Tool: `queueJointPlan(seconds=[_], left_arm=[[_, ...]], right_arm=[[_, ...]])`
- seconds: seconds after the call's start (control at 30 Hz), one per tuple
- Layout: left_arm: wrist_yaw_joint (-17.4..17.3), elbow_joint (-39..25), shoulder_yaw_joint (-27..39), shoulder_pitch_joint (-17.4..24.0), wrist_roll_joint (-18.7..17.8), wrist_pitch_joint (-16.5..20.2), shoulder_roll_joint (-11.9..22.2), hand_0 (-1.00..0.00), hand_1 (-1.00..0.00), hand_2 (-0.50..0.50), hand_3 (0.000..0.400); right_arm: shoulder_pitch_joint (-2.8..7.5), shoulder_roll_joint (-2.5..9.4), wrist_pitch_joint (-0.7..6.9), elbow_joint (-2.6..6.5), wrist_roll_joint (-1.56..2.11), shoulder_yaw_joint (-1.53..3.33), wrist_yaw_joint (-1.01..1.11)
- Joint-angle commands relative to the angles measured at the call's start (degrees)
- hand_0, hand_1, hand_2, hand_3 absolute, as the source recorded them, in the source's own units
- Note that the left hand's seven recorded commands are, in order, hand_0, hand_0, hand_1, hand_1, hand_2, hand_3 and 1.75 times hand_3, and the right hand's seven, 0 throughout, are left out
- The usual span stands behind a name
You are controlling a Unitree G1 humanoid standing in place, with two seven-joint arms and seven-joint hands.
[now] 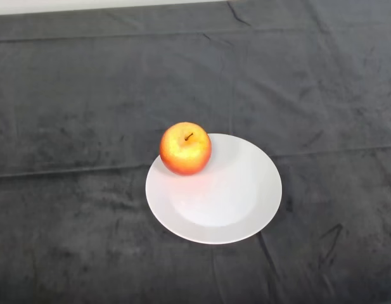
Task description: Move the apple to the plate
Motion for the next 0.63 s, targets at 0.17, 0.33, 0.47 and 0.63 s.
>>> queueJointPlan(seconds=[0.17,0.33,0.47,0.63], left_arm=[[-0.1,2.8,1.8,-3.9,0.6,-1.3,3.5,0.00,0.00,0.00,0.000],[-0.2,2.8,1.8,-4.0,0.6,-1.3,3.4,0.00,0.00,0.00,0.000],[-0.2,2.7,1.8,-4.0,0.7,-1.3,3.4,0.00,0.00,0.00,0.000],[-0.2,2.7,1.8,-4.0,0.7,-1.3,3.3,0.00,0.00,0.00,0.000]], right_arm=[[-2.38,-1.00,-0.16,-1.63,0.19,0.64,0.72],[-2.38,-1.00,-0.16,-1.63,0.19,0.64,0.72],[-2.38,-1.00,-0.16,-1.63,0.19,0.64,0.72],[-2.38,-1.00,-0.16,-1.63,0.19,0.64,0.72]])
